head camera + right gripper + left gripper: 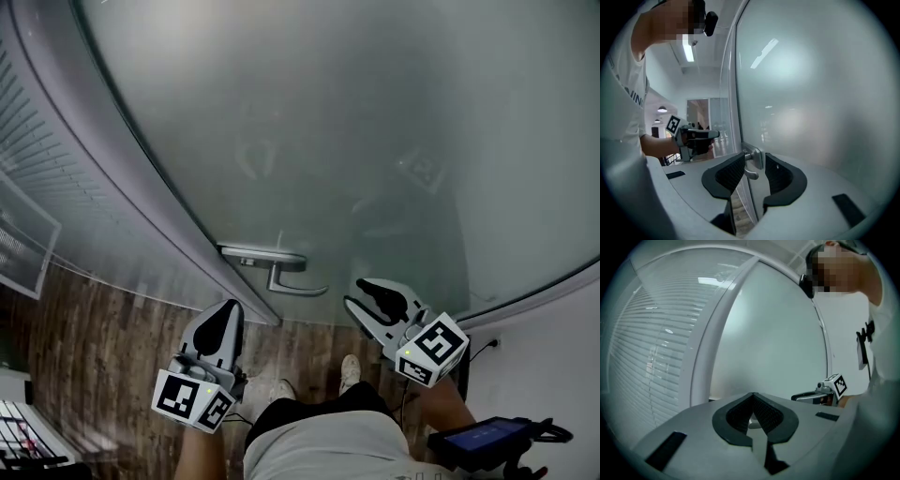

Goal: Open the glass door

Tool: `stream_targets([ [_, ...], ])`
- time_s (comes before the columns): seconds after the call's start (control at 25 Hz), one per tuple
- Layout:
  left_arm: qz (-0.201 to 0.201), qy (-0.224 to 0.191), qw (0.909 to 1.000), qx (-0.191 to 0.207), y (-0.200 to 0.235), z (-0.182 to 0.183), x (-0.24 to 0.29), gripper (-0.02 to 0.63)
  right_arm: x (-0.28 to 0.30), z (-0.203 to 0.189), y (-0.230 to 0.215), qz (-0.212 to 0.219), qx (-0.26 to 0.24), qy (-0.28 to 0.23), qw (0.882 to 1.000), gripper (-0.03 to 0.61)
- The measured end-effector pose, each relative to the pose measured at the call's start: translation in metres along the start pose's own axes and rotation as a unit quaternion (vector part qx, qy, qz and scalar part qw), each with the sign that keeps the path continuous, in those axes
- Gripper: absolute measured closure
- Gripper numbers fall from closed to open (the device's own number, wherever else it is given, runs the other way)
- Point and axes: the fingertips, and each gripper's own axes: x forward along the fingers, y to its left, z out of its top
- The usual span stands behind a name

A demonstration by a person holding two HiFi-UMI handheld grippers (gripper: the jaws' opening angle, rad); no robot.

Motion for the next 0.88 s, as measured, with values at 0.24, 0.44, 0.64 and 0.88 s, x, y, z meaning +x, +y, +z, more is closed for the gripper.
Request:
stream_targets([
  [0.24,0.026,0.009,0.9996,0.011,-0.002,-0.011,-0.002,0.612,0.025,-0.021,0.010,0.046,-0.035,0.061,0.996,0.421],
  [0.44,0.033,0.020,0.9992,0.008,0.000,-0.013,-0.009,0.612,0.040,-0.039,0.014,0.056,-0.065,0.126,0.988,0.405],
  [0.64,0.037,0.024,0.9990,0.003,0.007,-0.018,-0.016,0.612,0.044,-0.053,0.018,0.064,-0.070,0.158,0.983,0.405],
  [0.88,0.028,0.020,0.9994,-0.002,0.006,-0.019,-0.016,0.612,0.049,-0.058,0.022,0.065,-0.066,0.162,0.982,0.408],
])
